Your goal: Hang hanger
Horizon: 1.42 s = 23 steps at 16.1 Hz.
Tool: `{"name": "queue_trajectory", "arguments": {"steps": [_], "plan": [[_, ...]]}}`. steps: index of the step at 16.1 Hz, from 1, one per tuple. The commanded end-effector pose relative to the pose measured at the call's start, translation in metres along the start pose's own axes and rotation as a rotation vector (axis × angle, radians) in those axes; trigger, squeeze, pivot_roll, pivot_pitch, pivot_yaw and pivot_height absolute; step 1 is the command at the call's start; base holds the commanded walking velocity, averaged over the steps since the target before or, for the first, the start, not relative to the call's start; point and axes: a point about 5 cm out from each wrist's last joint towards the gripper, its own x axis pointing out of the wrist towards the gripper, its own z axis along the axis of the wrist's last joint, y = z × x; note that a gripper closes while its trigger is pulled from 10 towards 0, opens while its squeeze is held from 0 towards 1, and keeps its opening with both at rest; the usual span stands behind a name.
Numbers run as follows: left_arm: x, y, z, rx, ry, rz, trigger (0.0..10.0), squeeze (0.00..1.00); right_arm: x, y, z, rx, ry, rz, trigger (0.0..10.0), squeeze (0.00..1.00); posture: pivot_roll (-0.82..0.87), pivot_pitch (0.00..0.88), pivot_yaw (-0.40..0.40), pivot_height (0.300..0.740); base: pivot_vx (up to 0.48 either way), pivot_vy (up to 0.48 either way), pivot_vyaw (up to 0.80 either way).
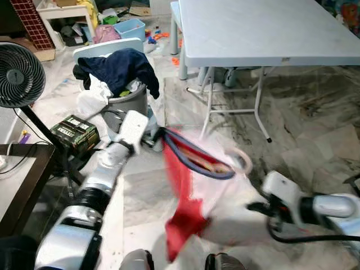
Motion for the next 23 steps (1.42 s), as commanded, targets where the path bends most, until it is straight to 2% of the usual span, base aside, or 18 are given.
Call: {"name": "queue_trajectory", "arguments": {"steps": [1, 3, 7, 8, 10, 13, 15, 16, 18, 19, 20, 22, 23], "plan": [[-0.002, 0.010, -0.001, 0.009, 0.006, 0.034, 10.0, 0.00, -0.007, 0.001, 0.001, -0.030, -0.019, 0.045, 10.0, 0.00, -0.03, 0.065, 0.001, 0.740, 0.000, 0.000, 0.00], [-0.004, 0.013, -0.003, 0.013, 0.013, 0.043, 10.0, 0.00, -0.020, -0.002, 0.009, -0.035, -0.085, 0.078, 10.0, 0.00, -0.03, 0.065, 0.001, 0.740, 0.000, 0.000, 0.00], [-0.005, 0.014, -0.007, -0.005, 0.035, 0.038, 10.0, 0.00, -0.045, -0.016, 0.043, -0.034, -0.300, 0.062, 10.0, 0.00, -0.04, 0.071, 0.005, 0.740, 0.000, 0.000, 0.00], [-0.004, 0.011, -0.009, 0.004, 0.050, 0.016, 10.0, 0.00, -0.050, -0.016, 0.052, -0.042, -0.346, 0.078, 10.0, 0.00, -0.04, 0.071, 0.005, 0.740, 0.000, 0.000, 0.00], [-0.004, 0.009, -0.012, -0.048, 0.065, 0.000, 10.0, 0.00, -0.053, -0.012, 0.051, -0.095, -0.301, 0.113, 10.0, 0.00, -0.04, 0.071, 0.005, 0.740, 0.000, 0.000, 0.00], [-0.003, 0.021, -0.004, -0.047, 0.032, 0.055, 10.0, 0.00, -0.044, 0.005, 0.010, -0.174, -0.021, 0.219, 10.0, 0.00, -0.04, 0.071, 0.003, 0.740, 0.000, 0.000, 0.00], [-0.004, 0.026, 0.001, -0.052, 0.014, 0.074, 10.0, 0.00, -0.038, -0.004, -0.004, -0.213, 0.068, 0.135, 10.0, 0.00, -0.04, 0.071, 0.004, 0.740, 0.000, 0.000, 0.00], [-0.004, 0.027, 0.003, -0.059, 0.005, 0.080, 10.0, 0.00, -0.035, -0.010, -0.004, -0.229, 0.068, 0.090, 10.0, 0.00, -0.04, 0.071, 0.004, 0.740, 0.000, 0.000, 0.00], [-0.003, 0.025, 0.003, -0.060, 0.006, 0.067, 10.0, 0.00, -0.029, -0.023, 0.011, -0.253, -0.032, -0.034, 10.0, 0.00, -0.04, 0.072, 0.003, 0.740, 0.000, 0.000, 0.00], [-0.003, 0.025, 0.003, -0.061, 0.005, 0.065, 10.0, 0.00, -0.029, -0.024, 0.012, -0.257, -0.037, -0.048, 10.0, 0.00, -0.04, 0.072, 0.003, 0.740, 0.000, 0.000, 0.00], [-0.004, 0.022, 0.001, -0.063, 0.011, 0.062, 10.0, 0.00, -0.029, -0.038, 0.025, -0.299, -0.116, -0.149, 10.0, 0.00, -0.04, 0.072, 0.003, 0.740, 0.000, 0.000, 0.00], [-0.004, 0.019, -0.002, -0.066, 0.020, 0.058, 10.0, 0.00, -0.032, -0.041, 0.033, -0.296, -0.163, -0.153, 10.0, 0.00, -0.04, 0.072, 0.003, 0.740, 0.000, 0.000, 0.00], [-0.005, 0.020, -0.004, -0.067, 0.027, 0.062, 10.0, 0.00, -0.034, -0.036, 0.035, -0.288, -0.174, -0.107, 10.0, 0.00, -0.04, 0.074, 0.000, 0.740, 0.000, 0.000, 0.00]]}}
